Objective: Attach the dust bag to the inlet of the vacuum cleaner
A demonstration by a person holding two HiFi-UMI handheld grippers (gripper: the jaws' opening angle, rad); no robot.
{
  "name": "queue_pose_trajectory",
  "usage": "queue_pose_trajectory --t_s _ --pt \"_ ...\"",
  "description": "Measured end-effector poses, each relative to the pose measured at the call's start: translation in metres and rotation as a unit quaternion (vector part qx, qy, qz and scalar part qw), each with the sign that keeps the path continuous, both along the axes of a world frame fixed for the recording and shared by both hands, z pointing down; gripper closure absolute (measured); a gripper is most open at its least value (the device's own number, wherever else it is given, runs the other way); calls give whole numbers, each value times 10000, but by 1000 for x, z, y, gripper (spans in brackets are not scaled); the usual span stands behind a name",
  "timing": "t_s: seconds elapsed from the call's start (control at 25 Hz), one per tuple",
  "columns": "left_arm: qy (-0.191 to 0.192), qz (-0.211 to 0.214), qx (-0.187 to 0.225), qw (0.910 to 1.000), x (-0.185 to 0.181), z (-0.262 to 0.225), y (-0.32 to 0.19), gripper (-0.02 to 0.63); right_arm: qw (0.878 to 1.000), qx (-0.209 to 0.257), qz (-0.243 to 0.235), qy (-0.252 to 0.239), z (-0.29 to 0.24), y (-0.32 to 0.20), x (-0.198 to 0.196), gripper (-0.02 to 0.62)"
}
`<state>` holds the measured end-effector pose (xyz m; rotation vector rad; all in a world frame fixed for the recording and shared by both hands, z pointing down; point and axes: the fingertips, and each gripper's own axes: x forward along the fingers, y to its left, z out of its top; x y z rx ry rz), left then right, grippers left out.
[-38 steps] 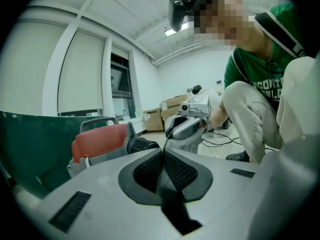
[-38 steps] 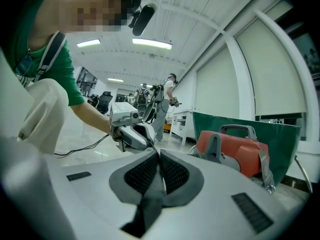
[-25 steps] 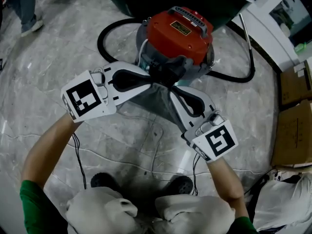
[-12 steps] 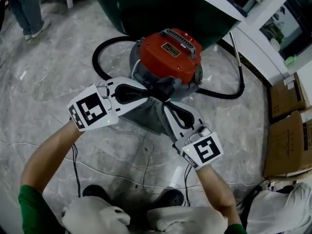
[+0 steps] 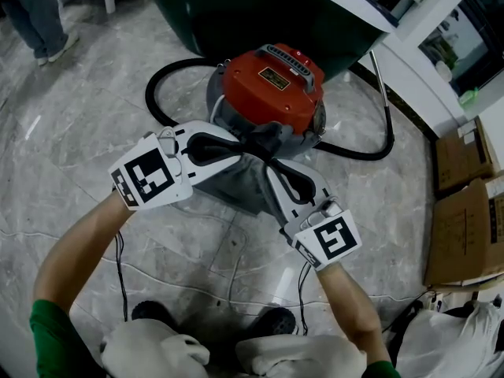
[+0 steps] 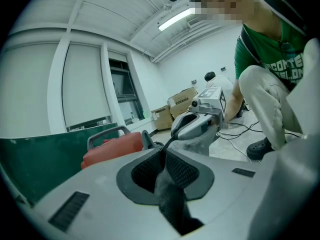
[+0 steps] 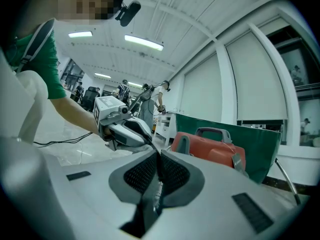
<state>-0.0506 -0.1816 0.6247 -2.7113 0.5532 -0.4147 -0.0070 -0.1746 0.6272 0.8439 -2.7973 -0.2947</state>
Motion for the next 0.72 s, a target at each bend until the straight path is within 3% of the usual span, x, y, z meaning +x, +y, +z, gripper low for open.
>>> queue_pose_trajectory --t_s 0.72 --pt "-377 80 247 9990 12 0 -31 566 9997 193 161 21 3 -18 9 569"
